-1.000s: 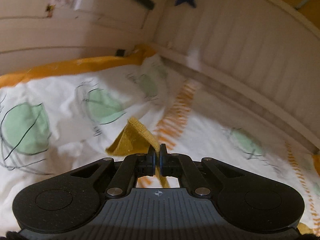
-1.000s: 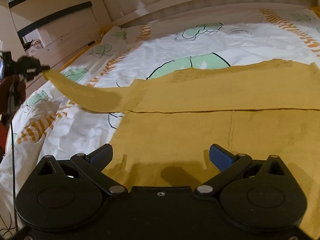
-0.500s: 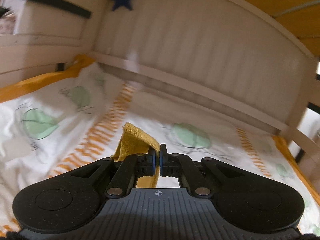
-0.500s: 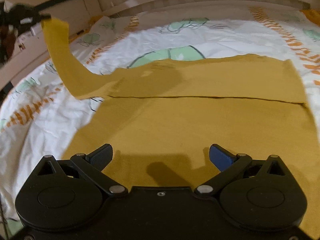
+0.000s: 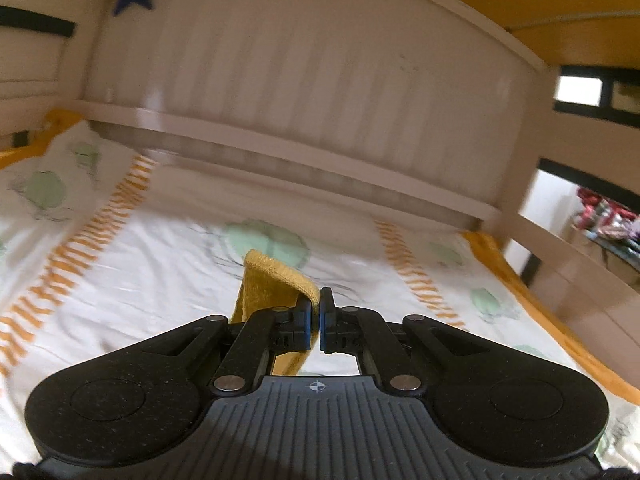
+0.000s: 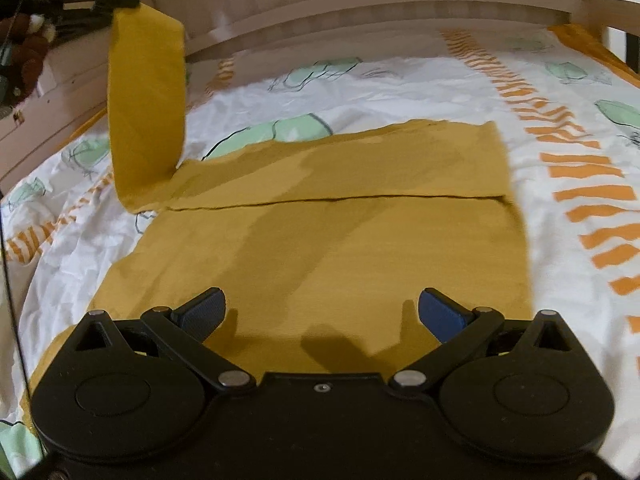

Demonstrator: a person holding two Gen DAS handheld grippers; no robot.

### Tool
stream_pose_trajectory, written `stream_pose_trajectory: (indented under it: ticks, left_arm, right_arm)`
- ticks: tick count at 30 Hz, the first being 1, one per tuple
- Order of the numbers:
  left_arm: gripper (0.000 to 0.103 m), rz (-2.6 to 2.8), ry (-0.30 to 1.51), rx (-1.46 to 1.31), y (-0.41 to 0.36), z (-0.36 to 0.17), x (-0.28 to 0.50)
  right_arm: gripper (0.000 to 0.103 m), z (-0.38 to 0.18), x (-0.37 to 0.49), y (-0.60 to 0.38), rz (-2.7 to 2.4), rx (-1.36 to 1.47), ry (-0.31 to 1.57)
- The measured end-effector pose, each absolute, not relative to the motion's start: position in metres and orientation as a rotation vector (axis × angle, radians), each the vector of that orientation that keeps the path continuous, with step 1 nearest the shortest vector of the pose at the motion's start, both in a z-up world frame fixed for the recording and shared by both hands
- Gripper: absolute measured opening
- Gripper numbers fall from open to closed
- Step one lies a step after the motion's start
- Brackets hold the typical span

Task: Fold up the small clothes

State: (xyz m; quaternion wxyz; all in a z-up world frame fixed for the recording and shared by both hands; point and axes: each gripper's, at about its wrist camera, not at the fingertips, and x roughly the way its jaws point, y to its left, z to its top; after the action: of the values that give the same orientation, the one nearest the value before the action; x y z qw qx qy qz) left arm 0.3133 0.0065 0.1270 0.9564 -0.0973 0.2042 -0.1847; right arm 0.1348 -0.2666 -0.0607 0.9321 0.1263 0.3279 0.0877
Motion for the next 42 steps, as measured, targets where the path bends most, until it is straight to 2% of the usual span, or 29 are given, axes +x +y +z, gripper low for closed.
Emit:
stream_pose_trajectory:
  ticks: [13,19,20,21,23,26,28,30,35,42]
  left_arm:
    - [0.003,-0.482,0.563,-0.184,-0.114,0.052,0.311]
    - [0.008,-0.528,0.62,-0.11,-0.151,0.027,0.299]
    - [0.015,-0.535,0.623,-0.096,-0.157,0.026,0.297]
    - [0.027,-0.545,0.624,-0.08,-0.164,0.025,0.295]
    - [0.037,-0.574,0.611,-0.049,-0.17,0.027,0.289]
    - [0.042,-0.618,0.575,-0.023,-0.173,0.034,0.279]
    - [0.051,-0.644,0.556,-0.009,-0.172,0.04,0.273]
    - [0.066,-0.649,0.537,0.003,-0.171,0.043,0.268]
    - [0.073,-0.647,0.485,0.055,-0.163,0.052,0.258]
    - [0.075,-0.553,0.505,0.046,-0.126,0.047,0.252]
  right_arm:
    - [0.103,-0.064,0.116,-0.305,0.117,0.349,0.638]
    - [0.103,-0.067,0.115,-0.315,0.094,0.369,0.635]
    - [0.103,-0.067,0.114,-0.315,0.091,0.37,0.636]
    - [0.103,-0.068,0.115,-0.315,0.09,0.37,0.637]
    - [0.103,-0.068,0.116,-0.316,0.087,0.37,0.641]
    - [0.103,-0.069,0.118,-0.315,0.087,0.369,0.646]
    - [0.103,-0.069,0.118,-0.315,0.088,0.365,0.648]
    - [0.103,-0.068,0.119,-0.314,0.088,0.36,0.65]
    - [0.103,-0.067,0.124,-0.312,0.096,0.361,0.657]
    - [0.103,-0.058,0.133,-0.312,0.101,0.347,0.646]
